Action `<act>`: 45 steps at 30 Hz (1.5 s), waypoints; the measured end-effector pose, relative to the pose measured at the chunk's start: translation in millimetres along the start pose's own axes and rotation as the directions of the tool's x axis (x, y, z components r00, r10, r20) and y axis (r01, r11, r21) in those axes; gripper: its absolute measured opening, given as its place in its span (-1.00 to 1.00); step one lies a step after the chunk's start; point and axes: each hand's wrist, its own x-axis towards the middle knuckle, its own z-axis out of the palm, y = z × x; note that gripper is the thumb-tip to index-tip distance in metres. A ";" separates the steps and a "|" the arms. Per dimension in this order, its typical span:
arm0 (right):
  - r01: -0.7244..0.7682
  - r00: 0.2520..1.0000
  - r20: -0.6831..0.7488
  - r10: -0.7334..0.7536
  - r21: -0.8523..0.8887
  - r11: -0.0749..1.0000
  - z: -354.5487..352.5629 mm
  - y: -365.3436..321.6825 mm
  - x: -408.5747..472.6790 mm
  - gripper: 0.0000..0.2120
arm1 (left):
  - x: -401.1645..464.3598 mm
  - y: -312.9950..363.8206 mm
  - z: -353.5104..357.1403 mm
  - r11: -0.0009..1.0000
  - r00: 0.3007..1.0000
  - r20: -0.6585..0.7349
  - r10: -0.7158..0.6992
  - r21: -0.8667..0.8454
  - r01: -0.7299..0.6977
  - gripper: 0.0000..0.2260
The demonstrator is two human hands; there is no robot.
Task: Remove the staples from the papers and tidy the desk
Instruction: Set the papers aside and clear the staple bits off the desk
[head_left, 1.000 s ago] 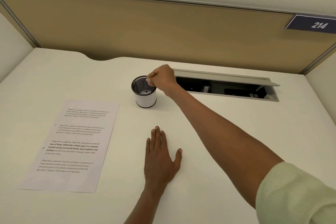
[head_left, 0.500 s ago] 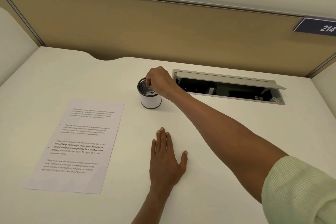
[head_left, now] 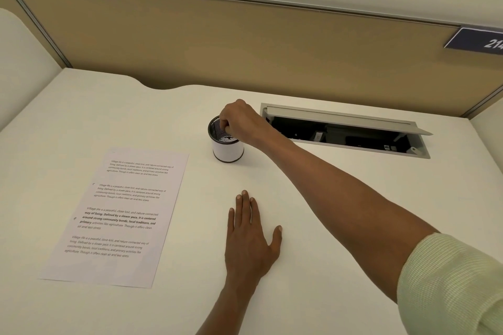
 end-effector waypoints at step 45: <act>-0.215 0.903 -0.335 0.268 0.186 0.959 39.4 64.5 -205.2 -0.51 | 0.6 -0.1 -3.3 0.999 0.998 0.056 -0.017 0.045 0.014 -0.19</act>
